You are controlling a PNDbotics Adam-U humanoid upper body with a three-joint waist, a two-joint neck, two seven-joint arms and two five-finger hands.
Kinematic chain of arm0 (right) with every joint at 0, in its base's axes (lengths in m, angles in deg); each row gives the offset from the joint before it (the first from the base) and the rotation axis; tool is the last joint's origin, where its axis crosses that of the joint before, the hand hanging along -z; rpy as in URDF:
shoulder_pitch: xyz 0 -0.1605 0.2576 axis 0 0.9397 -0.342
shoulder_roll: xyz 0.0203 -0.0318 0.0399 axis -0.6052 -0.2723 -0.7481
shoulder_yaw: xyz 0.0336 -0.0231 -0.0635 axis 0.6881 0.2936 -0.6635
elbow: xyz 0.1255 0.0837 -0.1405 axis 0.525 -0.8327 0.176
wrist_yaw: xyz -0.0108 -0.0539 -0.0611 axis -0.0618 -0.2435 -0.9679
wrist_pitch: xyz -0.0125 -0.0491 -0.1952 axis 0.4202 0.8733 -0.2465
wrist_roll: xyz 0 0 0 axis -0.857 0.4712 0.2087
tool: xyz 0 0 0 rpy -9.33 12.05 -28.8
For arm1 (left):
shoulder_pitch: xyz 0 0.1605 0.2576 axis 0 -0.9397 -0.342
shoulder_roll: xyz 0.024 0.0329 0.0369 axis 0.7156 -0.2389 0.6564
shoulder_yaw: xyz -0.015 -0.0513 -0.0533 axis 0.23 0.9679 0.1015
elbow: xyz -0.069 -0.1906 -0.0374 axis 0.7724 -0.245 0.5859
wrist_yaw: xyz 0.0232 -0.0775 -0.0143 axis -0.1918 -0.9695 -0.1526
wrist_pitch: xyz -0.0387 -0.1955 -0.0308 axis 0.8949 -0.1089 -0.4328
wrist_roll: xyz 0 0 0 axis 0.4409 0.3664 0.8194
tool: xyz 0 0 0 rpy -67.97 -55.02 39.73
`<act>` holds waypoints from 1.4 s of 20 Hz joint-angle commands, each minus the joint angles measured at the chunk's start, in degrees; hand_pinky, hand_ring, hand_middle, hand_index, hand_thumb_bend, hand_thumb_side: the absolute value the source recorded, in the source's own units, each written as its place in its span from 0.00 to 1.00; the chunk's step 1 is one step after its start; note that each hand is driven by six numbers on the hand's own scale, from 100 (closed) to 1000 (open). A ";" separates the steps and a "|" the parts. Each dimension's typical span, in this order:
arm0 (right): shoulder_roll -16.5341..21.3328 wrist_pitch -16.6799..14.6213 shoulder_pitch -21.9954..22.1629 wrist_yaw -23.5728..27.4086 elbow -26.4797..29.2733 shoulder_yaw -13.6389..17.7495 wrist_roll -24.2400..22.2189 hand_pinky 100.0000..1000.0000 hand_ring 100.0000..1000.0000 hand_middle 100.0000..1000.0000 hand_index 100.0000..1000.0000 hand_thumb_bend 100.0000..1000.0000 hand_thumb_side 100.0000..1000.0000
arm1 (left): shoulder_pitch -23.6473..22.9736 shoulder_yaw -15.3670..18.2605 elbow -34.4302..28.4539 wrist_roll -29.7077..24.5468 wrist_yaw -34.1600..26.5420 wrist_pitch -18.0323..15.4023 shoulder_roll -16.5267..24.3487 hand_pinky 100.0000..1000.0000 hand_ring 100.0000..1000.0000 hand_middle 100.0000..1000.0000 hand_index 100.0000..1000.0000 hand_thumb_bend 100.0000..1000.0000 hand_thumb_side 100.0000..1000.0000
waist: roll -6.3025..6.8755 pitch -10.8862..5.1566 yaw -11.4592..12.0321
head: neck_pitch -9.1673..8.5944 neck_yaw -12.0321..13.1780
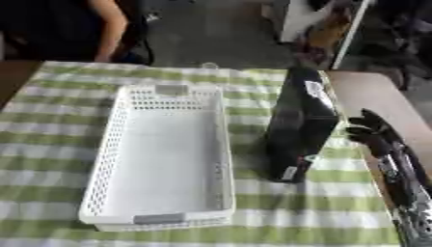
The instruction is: Pick up objects on the table and place them in the box.
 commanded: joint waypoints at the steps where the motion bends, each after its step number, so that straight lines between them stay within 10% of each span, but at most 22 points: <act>1: 0.55 0.10 0.03 -0.02 1.26 0.67 -0.01 0.76 0.76 0.77 0.95 0.56 0.88 | 0.16 0.10 -0.87 -0.11 -0.27 0.05 0.87 0.76 1.00 1.00 0.91 0.12 0.98 | 0.12 -0.53 -0.06 | -0.45 -0.42; 13: 0.54 0.34 0.00 0.01 1.12 0.66 -0.09 0.76 0.76 0.77 0.95 0.56 0.88 | 0.16 0.04 -0.78 -0.31 -0.32 0.05 0.83 0.76 1.00 1.00 0.90 0.11 0.99 | 0.09 -0.54 0.03 | 4.12 -2.11; 28: 0.40 1.13 -0.22 -0.86 1.59 0.44 0.99 0.76 0.76 0.77 0.95 0.55 0.88 | 0.21 -0.02 -0.74 -0.53 -0.45 0.04 0.84 0.76 1.00 1.00 0.90 0.11 0.99 | 0.08 -0.60 0.07 | 4.26 -2.43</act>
